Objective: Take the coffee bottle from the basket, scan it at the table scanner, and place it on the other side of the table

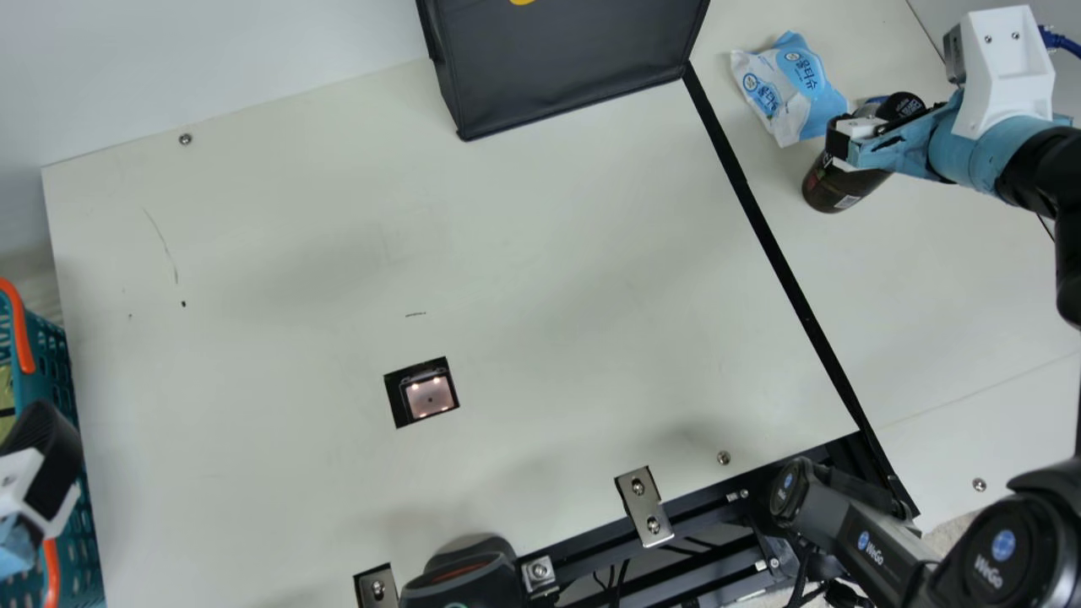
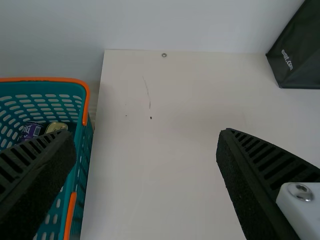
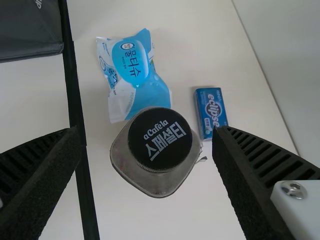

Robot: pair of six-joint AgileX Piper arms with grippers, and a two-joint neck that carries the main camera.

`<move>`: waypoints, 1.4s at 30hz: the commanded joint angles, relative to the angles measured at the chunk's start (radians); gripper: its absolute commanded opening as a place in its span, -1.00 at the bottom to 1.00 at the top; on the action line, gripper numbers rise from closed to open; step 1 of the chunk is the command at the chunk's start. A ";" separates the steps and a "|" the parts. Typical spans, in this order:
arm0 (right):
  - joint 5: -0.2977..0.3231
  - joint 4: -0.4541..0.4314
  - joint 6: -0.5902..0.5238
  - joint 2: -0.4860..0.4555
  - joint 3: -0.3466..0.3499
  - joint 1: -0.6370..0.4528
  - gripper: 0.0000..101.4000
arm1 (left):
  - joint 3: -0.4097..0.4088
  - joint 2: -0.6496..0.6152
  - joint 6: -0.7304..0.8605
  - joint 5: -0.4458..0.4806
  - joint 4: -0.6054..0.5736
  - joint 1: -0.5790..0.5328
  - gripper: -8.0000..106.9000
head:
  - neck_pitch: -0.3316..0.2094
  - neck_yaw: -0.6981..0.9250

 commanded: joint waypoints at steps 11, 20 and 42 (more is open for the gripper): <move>0.021 -0.187 0.176 -0.103 -0.059 0.107 0.87 | 0.000 0.000 0.000 0.000 0.000 0.000 0.71 | -0.024 -0.002; 0.072 -0.393 0.409 -0.173 -0.117 0.278 0.87 | 0.000 0.000 0.000 0.000 0.000 0.000 0.71 | -0.024 -0.002; 0.321 -0.801 0.983 -0.285 -0.248 0.854 0.87 | 0.000 0.000 0.000 0.000 0.000 0.000 0.71 | -0.024 -0.002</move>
